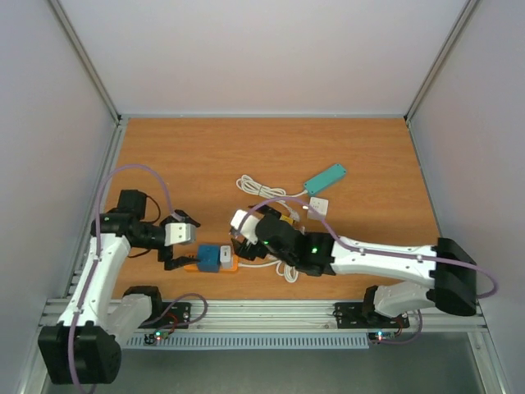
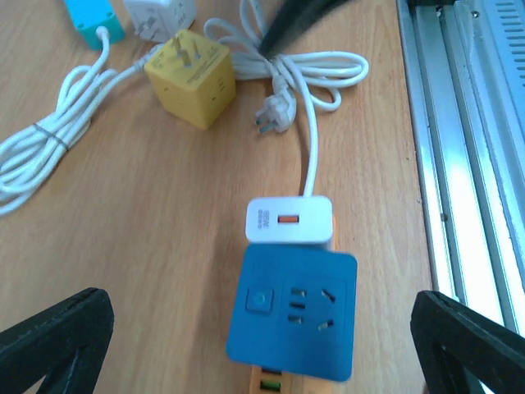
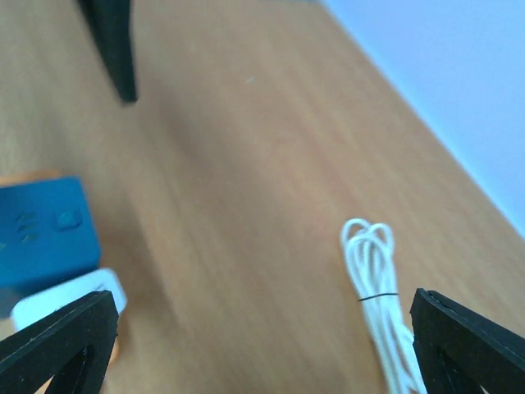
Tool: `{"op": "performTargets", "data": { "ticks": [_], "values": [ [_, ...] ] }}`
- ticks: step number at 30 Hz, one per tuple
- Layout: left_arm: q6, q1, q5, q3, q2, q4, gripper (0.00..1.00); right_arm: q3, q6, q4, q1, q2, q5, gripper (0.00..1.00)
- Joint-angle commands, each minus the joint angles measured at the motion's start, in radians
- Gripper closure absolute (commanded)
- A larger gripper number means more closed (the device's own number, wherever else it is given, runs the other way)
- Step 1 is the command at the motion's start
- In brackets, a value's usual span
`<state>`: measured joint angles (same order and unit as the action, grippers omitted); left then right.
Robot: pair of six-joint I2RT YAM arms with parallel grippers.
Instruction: Insert the plug
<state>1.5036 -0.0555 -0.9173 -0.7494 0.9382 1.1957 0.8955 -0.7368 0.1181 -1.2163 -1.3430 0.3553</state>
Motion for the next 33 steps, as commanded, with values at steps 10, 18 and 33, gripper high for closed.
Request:
{"op": "performTargets", "data": {
  "ticks": [10, 18, 33],
  "values": [
    [-0.629, 0.526, 0.346, 0.058, 0.102, -0.595, 0.1, -0.109, 0.291, -0.196, 0.089, 0.249, 0.201, 0.01],
    [-0.638, 0.593, 0.473, 0.103, 0.134, -0.649, 0.12, -0.158, 0.339, -0.195, 0.134, 0.345, 0.194, 0.03],
    [-0.558, 0.682, 0.618, 0.119, 0.157, -0.544, 0.19, -0.137, 0.332, -0.17, 0.14, 0.351, 0.17, 0.05]
  ]
}}
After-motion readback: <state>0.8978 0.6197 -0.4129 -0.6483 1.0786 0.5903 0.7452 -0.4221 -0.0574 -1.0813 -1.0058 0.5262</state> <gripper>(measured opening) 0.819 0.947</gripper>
